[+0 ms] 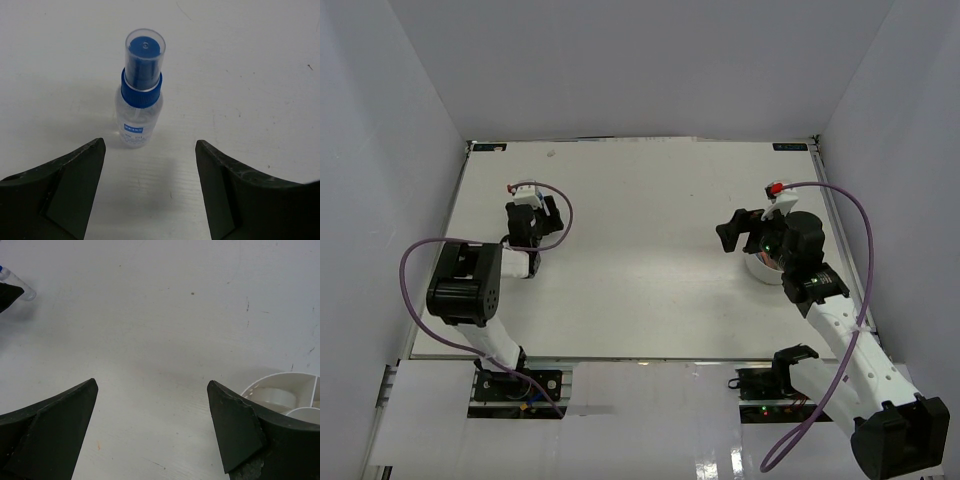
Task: Sort the stationery into containers
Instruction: Pick up the stationery from the center of the board.
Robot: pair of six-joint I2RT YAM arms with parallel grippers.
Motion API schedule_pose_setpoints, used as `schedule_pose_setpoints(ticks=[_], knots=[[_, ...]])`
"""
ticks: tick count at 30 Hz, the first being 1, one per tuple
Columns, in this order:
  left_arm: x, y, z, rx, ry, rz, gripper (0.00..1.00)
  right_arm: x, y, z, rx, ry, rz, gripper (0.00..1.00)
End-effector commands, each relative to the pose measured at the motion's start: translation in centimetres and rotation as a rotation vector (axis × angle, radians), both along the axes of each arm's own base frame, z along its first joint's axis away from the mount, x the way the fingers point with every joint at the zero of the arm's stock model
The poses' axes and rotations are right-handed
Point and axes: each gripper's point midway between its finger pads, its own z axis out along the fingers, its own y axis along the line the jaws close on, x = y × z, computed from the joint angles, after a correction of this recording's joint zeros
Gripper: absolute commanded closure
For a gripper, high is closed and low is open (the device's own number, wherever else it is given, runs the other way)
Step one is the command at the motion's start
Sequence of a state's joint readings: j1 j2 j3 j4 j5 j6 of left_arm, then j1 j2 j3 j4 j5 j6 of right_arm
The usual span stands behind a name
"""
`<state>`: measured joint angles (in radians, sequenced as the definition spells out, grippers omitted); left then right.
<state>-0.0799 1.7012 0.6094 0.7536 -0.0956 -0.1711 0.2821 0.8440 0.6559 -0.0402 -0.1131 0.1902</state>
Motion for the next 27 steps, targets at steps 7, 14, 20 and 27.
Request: schedule_pose_setpoints(ticks=[7,14,20,27], knots=[[2.2,0.1,0.3,0.019,-0.056,-0.021,0.23,0.3,0.6,0.9,-0.004,-0.056,0.033,0.04],[2.6,0.2,0.4,0.036,-0.082,-0.023,0.26,0.3,0.6,0.3,-0.016,-0.045,0.038,0.04],[3.1,0.0,0.6,0.057,-0.102,-0.045,0.31,0.3,0.7,0.2,-0.016,-0.042,0.045,0.04],[3.2,-0.2,0.6,0.071,-0.107,-0.066,0.48,0.2,0.9,0.0,-0.015,-0.037,0.055,0.04]])
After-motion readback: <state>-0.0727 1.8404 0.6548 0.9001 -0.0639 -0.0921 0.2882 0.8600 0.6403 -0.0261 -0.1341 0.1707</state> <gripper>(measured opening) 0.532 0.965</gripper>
